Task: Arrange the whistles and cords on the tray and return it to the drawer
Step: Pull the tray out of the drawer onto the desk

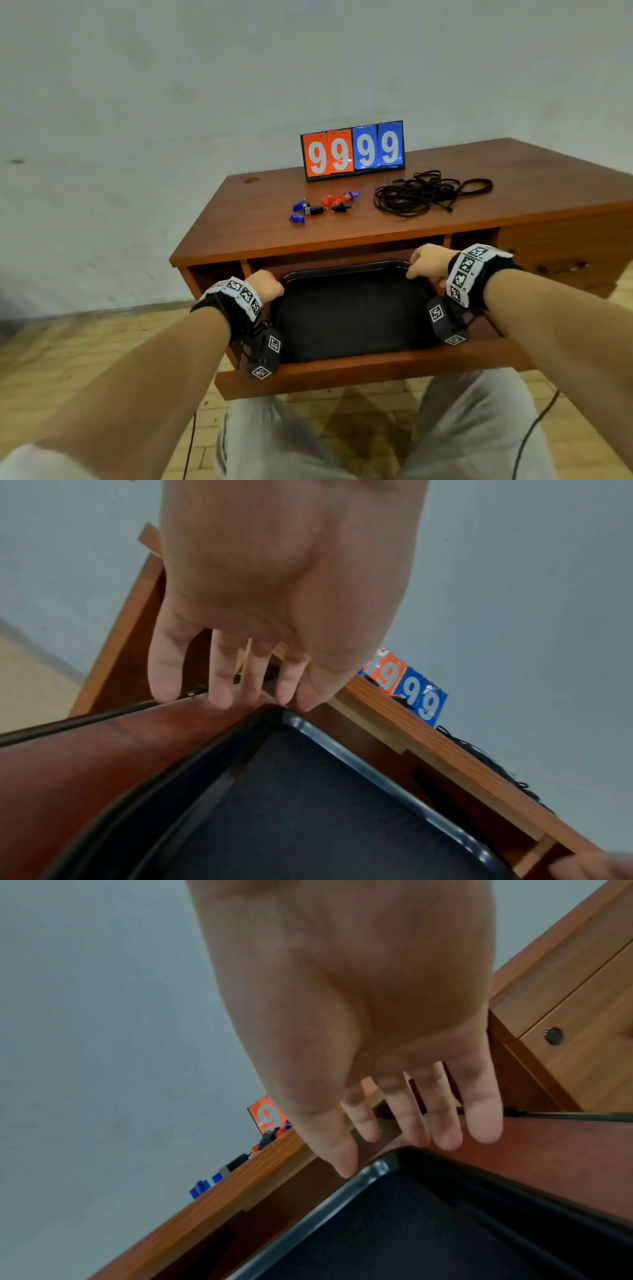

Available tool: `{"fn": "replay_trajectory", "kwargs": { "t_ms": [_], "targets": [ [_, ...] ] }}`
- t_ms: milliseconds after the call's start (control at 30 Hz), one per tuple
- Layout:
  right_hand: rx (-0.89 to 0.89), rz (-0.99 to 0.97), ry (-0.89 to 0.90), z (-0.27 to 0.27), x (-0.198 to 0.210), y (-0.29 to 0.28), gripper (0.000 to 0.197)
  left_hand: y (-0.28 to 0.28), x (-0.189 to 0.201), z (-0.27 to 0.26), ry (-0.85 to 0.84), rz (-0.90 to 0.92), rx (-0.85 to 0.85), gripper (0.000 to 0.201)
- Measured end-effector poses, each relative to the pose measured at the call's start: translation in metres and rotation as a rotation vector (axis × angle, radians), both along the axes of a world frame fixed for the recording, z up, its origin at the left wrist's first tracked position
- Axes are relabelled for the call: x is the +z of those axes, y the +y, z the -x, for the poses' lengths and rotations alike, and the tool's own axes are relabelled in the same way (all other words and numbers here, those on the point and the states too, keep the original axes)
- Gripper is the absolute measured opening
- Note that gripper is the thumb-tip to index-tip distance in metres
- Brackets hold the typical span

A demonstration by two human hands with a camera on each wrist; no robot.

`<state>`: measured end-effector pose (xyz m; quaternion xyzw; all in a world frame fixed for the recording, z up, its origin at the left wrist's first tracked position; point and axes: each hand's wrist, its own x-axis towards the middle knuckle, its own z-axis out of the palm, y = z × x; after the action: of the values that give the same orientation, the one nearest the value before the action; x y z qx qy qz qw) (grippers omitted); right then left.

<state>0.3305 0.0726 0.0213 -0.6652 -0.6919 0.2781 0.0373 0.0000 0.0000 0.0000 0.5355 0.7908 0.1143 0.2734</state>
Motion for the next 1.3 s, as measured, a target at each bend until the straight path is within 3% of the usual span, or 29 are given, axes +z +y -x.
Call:
{"fn": "replay_trajectory", "kwargs": {
  "t_ms": [100,200,333,700,933,1100,1200,1300],
  "targets": [
    [-0.001,0.049,-0.106,-0.012,-0.007,0.001,0.043,-0.005,-0.018,0.006,-0.137,0.035,0.092,0.031],
    [0.004,0.12,-0.156,-0.017,-0.005,-0.004,0.043,-0.008,-0.022,0.004,-0.109,0.069,0.133,0.012],
    [0.008,0.181,-0.131,-0.019,-0.01,-0.003,0.049,-0.005,-0.017,-0.004,-0.11,0.068,0.168,0.012],
    [-0.017,0.221,-0.055,-0.021,-0.007,0.004,0.046,0.001,-0.012,-0.006,-0.115,0.16,0.144,0.044],
    [0.025,0.239,-0.073,-0.023,0.008,0.002,0.026,-0.001,0.01,-0.002,-0.076,0.2,0.09,0.055],
    [0.047,0.259,-0.063,-0.028,0.016,-0.001,0.027,-0.009,0.019,0.011,-0.125,0.222,0.057,0.059],
    [0.027,0.269,-0.017,-0.03,0.022,-0.003,0.037,-0.019,0.032,0.009,-0.171,0.202,0.066,0.059],
    [0.025,0.258,-0.026,-0.032,0.03,-0.007,0.035,-0.029,0.049,0.0,-0.188,0.181,0.069,0.047]
  ]
}}
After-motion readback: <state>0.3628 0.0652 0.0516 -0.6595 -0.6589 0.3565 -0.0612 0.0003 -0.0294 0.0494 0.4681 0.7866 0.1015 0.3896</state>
